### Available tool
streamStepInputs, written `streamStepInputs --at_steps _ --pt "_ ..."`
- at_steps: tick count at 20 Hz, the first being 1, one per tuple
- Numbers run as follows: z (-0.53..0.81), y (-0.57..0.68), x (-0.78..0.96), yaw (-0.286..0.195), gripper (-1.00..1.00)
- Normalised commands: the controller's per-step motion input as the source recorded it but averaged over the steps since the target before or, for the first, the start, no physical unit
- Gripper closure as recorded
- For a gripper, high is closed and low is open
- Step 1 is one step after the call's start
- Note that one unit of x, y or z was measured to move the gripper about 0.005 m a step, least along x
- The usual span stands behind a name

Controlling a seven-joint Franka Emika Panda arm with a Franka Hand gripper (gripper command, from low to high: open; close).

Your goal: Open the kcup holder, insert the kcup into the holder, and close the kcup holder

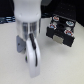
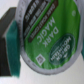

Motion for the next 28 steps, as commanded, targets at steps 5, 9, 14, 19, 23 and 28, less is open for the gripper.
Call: streamStepInputs --at_steps 5,9,14,19,23,28 --pt "0.82 0.47 -0.02 0.070 1.00" --pt "0.75 0.56 -0.03 0.035 1.00" --pt "0.55 0.62 -0.13 0.034 1.00" --pt "0.33 0.58 -0.25 0.080 1.00" --pt "0.26 0.57 -0.32 0.071 1.00" --pt "0.15 0.60 -0.30 0.066 1.00"
